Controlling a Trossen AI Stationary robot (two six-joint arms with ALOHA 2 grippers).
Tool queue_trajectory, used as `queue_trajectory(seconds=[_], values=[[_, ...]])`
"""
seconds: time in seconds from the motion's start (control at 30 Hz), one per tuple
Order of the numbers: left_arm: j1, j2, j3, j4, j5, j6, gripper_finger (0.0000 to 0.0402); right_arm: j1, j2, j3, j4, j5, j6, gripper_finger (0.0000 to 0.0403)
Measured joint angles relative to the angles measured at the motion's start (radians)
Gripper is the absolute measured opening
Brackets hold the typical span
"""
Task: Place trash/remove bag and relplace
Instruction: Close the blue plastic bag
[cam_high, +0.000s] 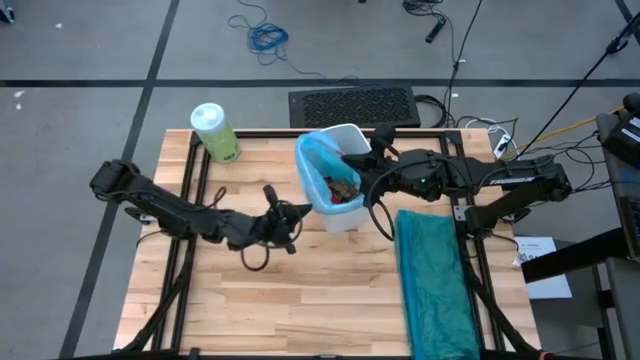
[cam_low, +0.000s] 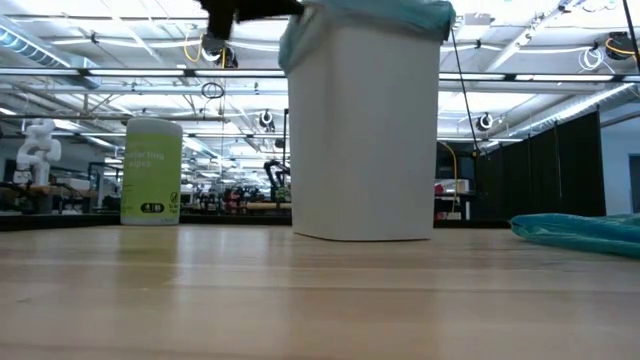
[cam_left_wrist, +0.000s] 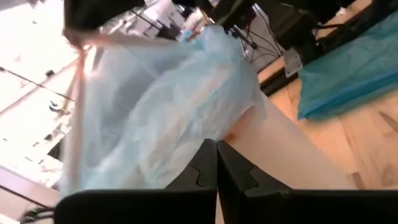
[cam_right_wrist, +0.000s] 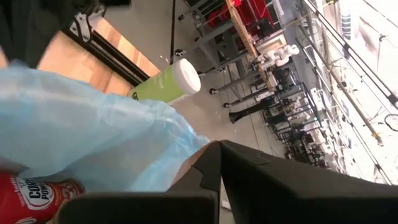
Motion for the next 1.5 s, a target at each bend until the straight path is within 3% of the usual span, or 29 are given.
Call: queue_trajectory(seconds=[0.3, 0.47, 0.67, 0.77, 0.93, 1.23, 1.37, 1.5], values=[[-0.035, -0.109, 0.106, -0.014, -0.059, 0.168, 0.0001, 0.000, 0.000, 0.000, 0.001, -0.048, 0.040, 0.0000], [-0.002, -0.124, 0.223, -0.163, -0.055, 0.205, 0.0000, 0.001, 0.000, 0.000, 0.019, -0.112, 0.074, 0.0000], [0.002, -0.113, 0.268, -0.559, 0.049, -0.021, 0.0000, 0.000, 0.000, 0.000, 0.010, -0.109, 0.086, 0.0000], [0.002, -0.082, 0.268, -0.644, 0.076, -0.087, 0.0005, 0.000, 0.000, 0.000, 0.003, -0.109, 0.086, 0.0000], [0.001, 0.000, 0.268, -0.658, 0.098, -0.131, 0.0049, 0.000, 0.000, 0.000, 0.003, -0.109, 0.084, 0.0000], [0.051, 0.143, 0.268, -0.589, -0.028, -0.132, 0.0130, 0.000, 0.000, 0.000, 0.002, -0.108, 0.083, 0.0000], [0.093, 0.177, 0.268, -0.516, -0.067, -0.134, 0.0143, 0.000, 0.000, 0.000, 0.001, -0.108, 0.085, 0.0000], [0.123, 0.193, 0.268, -0.479, -0.092, -0.158, 0.0130, 0.000, 0.000, 0.000, 0.001, -0.108, 0.086, 0.0000]])
